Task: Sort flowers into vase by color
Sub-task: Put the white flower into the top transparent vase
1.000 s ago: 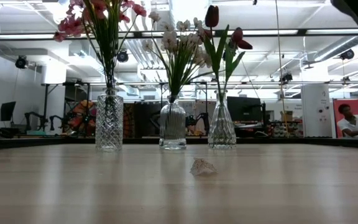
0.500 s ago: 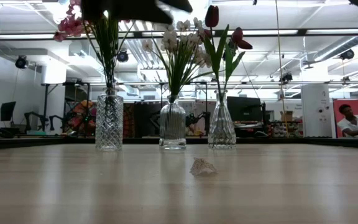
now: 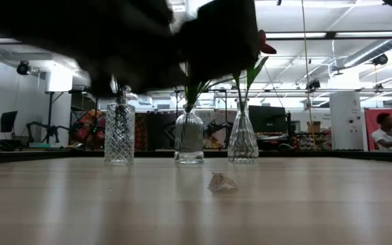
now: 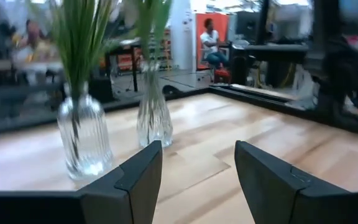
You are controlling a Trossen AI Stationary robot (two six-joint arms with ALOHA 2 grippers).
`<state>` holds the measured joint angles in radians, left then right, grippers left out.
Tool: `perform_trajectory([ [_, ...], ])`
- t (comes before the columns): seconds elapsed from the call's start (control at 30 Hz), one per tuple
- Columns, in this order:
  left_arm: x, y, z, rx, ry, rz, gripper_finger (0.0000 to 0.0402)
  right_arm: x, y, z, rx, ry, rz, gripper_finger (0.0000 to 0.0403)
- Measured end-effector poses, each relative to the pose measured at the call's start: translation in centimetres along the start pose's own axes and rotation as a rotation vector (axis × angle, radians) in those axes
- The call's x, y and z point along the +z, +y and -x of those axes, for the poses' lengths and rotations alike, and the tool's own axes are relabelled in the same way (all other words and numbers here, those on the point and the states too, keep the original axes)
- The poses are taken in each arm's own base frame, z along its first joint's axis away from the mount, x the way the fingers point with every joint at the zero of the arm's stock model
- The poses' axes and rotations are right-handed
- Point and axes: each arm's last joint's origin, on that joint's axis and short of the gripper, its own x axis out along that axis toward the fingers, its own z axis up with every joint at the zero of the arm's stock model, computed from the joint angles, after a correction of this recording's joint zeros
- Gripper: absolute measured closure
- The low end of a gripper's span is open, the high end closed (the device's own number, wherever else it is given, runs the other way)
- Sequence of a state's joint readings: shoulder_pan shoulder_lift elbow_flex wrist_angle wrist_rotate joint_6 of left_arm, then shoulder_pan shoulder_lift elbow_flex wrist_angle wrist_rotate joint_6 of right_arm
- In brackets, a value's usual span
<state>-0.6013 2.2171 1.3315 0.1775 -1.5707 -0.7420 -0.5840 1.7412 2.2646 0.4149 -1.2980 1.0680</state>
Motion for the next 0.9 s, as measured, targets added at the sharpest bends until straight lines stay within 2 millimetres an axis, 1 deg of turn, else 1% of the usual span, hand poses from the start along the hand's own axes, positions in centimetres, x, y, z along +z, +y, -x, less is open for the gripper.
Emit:
perform_trajectory([
  [0.1,-2.2,0.1,-1.8,0.043,-0.005,0.121,0.0216,-0.1,-0.1,-0.1,-0.002,0.003,-0.007,0.0385],
  [0.17,-3.3,0.3,-2.9,0.068,-0.007,0.123,0.0216,-0.1,-0.1,-0.1,-0.001,0.008,-0.009,0.0385],
  [0.23,-3.9,0.5,-3.9,0.090,-0.008,0.109,0.0216,-0.2,-0.1,-0.1,0.004,0.015,-0.012,0.0385],
  [0.5,-5.1,2.7,-8.1,0.196,-0.014,0.061,0.0216,-0.2,-0.1,-0.1,0.021,0.045,-0.004,0.0385],
  [0.73,-5.6,4.0,-10.5,0.257,-0.019,0.070,0.0213,-0.4,-0.1,-0.1,0.031,0.068,-0.002,0.0385],
  [0.9,-6.4,5.2,-11.5,0.274,-0.010,0.168,0.0190,-0.4,-0.2,-0.1,0.035,0.075,0.002,0.0385],
])
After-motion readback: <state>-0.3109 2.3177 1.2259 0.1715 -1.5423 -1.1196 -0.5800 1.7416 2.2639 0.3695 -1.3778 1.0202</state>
